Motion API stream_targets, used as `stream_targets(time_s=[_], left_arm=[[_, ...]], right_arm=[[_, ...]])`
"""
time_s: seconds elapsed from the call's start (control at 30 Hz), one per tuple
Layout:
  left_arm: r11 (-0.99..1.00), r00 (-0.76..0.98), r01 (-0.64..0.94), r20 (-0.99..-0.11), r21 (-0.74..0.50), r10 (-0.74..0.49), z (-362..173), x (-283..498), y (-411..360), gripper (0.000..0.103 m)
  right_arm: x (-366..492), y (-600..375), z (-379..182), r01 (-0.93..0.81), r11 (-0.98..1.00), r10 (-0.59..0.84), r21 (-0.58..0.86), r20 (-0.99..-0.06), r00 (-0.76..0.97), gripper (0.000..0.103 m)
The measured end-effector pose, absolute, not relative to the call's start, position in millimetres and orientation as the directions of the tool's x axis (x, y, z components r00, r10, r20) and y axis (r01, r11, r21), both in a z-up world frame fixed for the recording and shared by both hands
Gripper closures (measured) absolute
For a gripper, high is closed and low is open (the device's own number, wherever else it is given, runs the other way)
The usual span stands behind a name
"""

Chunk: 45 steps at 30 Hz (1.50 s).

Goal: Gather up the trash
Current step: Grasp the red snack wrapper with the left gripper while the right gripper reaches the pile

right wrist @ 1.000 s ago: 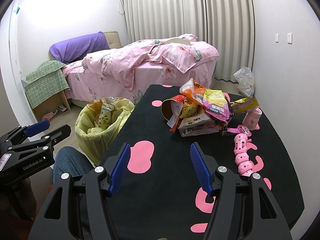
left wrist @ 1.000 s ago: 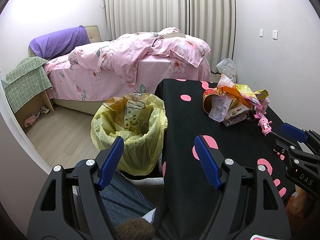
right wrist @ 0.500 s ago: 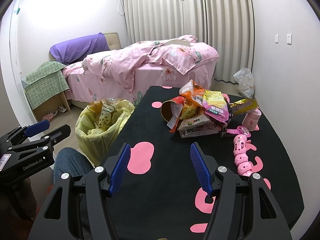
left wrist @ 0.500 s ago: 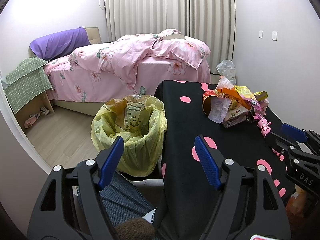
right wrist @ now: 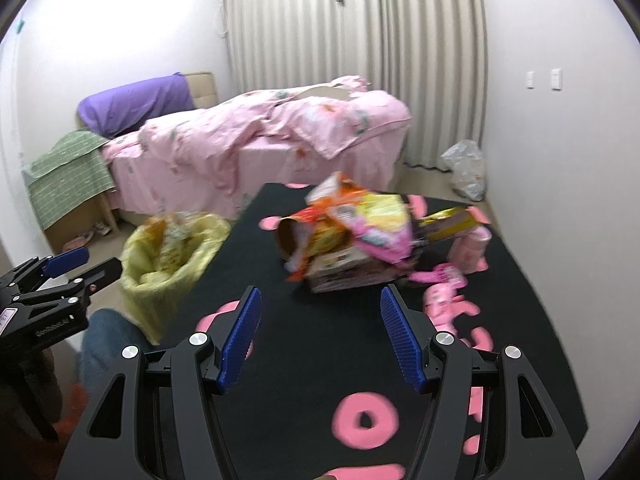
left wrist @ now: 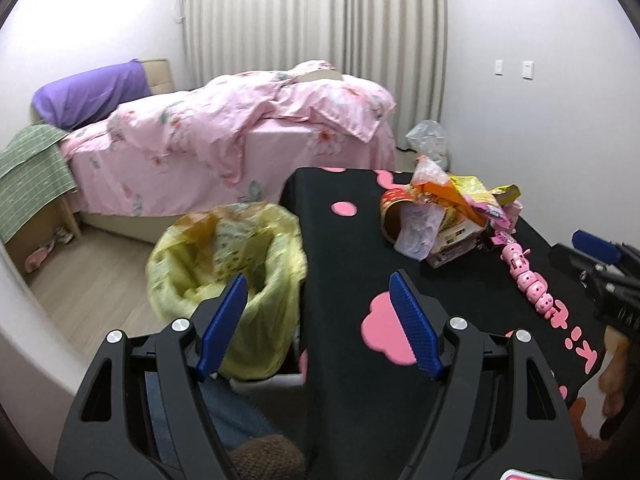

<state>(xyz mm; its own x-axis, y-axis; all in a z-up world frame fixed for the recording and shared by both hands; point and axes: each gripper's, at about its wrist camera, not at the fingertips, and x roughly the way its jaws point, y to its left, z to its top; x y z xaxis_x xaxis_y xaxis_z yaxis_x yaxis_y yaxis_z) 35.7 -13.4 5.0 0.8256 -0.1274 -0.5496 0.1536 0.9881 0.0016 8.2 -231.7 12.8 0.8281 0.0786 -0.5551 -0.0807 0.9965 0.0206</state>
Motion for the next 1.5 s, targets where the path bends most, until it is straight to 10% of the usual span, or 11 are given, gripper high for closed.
stream_targets(time_s=[0.67,1.17,1.3,1.5], left_arm=[[0.877,0.649,0.43,-0.603,-0.214,-0.464,-13.9,193.6,-93.4,0.027],[0.845,0.543,0.456,-0.665,-0.279,-0.513,-51.4,195.0,-118.5,0.046],[0.875,0.538,0.421,-0.711,-0.239,-0.453,-64.0,212.1,-121.3,0.091],[0.853,0.511,0.416,-0.696,-0.314,-0.505,-56.3,193.0,-86.3,0.101]], right_arm=[[106.0,-354.0,-21.3,-0.055,0.998,0.06,0.028,-0.635,0.77,0.044],[97.2,-350.6,-52.9,0.0,1.0,-0.006,-0.009,-0.664,0.747,0.044],[92.4,-345.3,-53.9,0.005,1.0,-0.001,0.004,-0.663,0.748,0.044],[85.3,-341.7,-51.4,0.015,0.998,-0.048,-0.055,-0.649,0.76,0.044]])
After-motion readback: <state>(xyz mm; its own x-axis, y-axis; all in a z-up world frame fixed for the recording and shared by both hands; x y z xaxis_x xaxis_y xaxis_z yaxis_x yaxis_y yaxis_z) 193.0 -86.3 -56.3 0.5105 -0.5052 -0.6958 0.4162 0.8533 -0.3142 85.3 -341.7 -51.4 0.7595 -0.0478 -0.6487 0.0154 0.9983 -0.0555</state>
